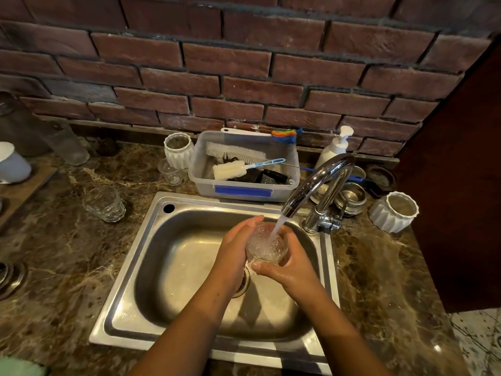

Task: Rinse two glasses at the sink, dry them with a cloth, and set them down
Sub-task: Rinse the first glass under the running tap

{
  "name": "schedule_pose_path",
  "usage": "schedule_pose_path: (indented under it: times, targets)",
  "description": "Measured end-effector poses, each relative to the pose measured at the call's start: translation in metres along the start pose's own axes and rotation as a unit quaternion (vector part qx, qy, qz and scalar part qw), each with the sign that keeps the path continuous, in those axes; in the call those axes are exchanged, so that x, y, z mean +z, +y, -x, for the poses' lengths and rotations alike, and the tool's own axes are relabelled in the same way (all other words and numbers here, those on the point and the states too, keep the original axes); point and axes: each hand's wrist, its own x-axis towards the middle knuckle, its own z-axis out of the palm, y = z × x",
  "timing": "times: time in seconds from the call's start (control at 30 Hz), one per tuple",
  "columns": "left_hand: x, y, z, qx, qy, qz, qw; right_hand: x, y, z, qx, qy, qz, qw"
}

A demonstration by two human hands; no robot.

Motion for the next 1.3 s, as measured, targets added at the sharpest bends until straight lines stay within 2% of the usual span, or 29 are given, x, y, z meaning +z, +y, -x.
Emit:
schedule_pose_path:
  times: [0.17, 0.47, 0.77, 1.07, 1.3]
  targets:
    - [-0.002, 0.006, -0.003, -0.002, -0.029, -0.027, 0.999, 0.002, 0.005, 0.0, 0.024, -0.011, -0.04, 0.999]
    - [-0.01, -0.007, 0.016, -0.072, -0.083, -0.054, 0.992, 0.014, 0.018, 0.019, 0.109, -0.015, -0.149, 0.983]
    - [-0.01, -0.019, 0.055, -0.207, -0.002, -0.038, 0.978, 0.025, 0.022, 0.049, 0.209, -0.022, -0.25, 0.945]
    - [-0.008, -0.018, 0.091, -0.226, 0.022, -0.03, 0.973, 0.028, 0.009, 0.071, 0.309, -0.018, -0.23, 0.923]
    - [-0.011, -0.012, 0.108, -0.219, 0.019, -0.016, 0.975, 0.028, -0.009, 0.089, 0.31, -0.032, -0.2, 0.929]
